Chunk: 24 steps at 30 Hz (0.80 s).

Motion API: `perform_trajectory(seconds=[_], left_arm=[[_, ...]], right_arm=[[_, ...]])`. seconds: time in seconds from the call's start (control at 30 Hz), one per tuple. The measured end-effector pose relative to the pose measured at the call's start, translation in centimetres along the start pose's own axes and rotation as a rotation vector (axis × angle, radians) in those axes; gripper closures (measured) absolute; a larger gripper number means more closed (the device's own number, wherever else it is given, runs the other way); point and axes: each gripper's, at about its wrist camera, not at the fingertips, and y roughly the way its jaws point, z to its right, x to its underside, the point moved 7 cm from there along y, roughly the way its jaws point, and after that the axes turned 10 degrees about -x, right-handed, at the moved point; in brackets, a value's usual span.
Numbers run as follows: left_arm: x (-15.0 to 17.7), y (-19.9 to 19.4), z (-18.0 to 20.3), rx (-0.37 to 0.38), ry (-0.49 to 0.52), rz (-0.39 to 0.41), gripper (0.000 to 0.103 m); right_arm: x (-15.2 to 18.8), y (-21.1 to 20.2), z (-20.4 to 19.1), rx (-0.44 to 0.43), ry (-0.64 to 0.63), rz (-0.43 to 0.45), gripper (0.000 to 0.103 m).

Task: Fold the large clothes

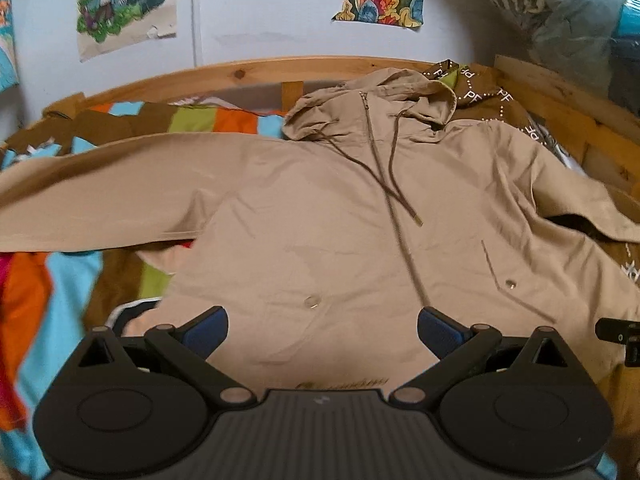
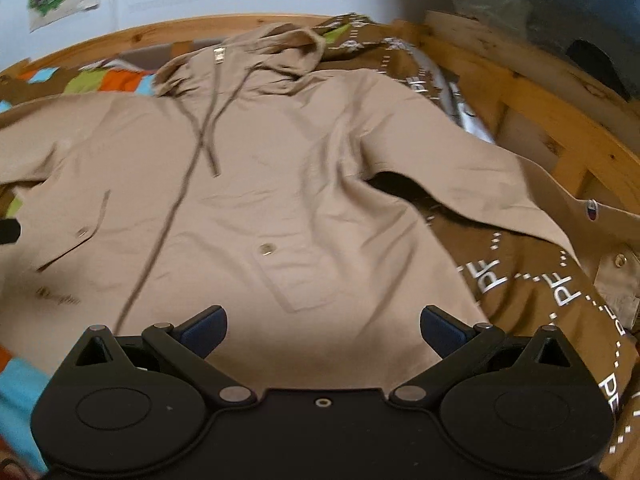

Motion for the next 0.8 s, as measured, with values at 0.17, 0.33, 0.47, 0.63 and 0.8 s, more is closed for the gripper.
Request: perform_trajectory(seconds=[0.17, 0.33, 0.47, 0.63, 0.8], left_arm=[[0.0, 3.0, 2.4, 0.040, -0.018, -0.019, 0.001], [1.0, 4.7, 5.0, 0.083, 0.010, -0.031, 0.001], [2.6, 4.6, 6.6, 0.134, 0.036, -0.010, 0.001], [3.7, 3.9, 8.1, 0.172, 0.082, -0.002, 0.001], [3.4, 3.5, 8.5, 0.167, 0.092, 0.015, 0.000]], right_arm=[[-0.3, 0.6, 3.7, 0.011, 0.067, 0.090, 0.001], [-0.5, -0.9, 7.6, 0.066, 0.032, 0.208, 0.001], [-0.8, -3.4, 10.9, 0.245, -0.158, 0.246, 0.001], [-1.8, -5.2, 16.2, 0.486, -0.270, 0.231, 0.003], [-3.3, -3.9, 19.9, 0.531, -0.351, 0.115, 0.034]])
